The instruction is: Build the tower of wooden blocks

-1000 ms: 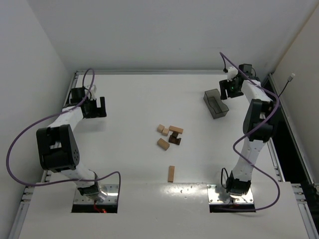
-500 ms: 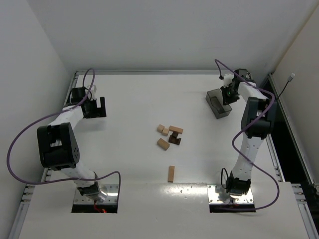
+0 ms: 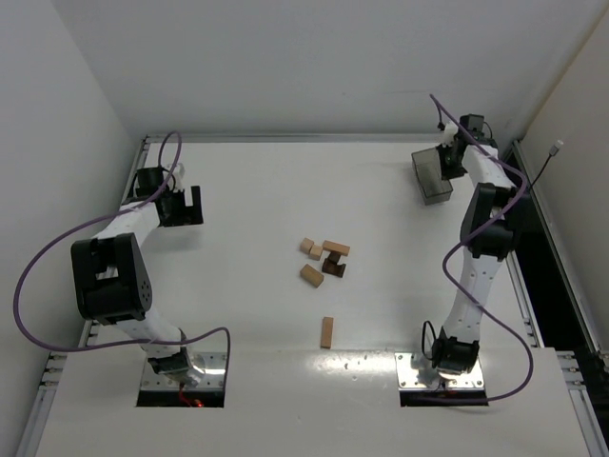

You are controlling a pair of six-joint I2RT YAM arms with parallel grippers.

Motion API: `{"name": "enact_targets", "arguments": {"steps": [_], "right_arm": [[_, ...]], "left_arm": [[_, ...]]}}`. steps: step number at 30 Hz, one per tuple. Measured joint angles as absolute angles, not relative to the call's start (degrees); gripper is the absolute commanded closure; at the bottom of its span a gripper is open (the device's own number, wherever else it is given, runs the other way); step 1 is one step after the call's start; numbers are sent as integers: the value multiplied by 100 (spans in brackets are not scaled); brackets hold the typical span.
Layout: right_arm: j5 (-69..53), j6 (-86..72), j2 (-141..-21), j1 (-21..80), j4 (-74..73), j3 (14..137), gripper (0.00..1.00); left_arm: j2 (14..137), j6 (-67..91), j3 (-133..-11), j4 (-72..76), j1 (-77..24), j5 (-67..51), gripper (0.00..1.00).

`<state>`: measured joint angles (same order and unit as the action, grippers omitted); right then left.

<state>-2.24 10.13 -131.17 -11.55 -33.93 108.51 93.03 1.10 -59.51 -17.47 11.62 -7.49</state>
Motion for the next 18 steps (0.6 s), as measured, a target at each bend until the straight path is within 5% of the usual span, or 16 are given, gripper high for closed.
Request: {"name": "enact_targets", "arguments": {"steps": [14, 17, 18], "right_arm": [[-436, 773, -13662, -1765, -3352, 11281, 100], [-445, 799, -13673, -1850, -3356, 11299, 78], [-449, 799, -13677, -1868, -3356, 11299, 52]], "left_arm": [[9485, 110, -6145, -1806, 1162, -753, 1], [9485, 110, -6145, -1822, 1162, -753, 1], [9485, 113, -6145, -1822, 1162, -753, 1]]}}
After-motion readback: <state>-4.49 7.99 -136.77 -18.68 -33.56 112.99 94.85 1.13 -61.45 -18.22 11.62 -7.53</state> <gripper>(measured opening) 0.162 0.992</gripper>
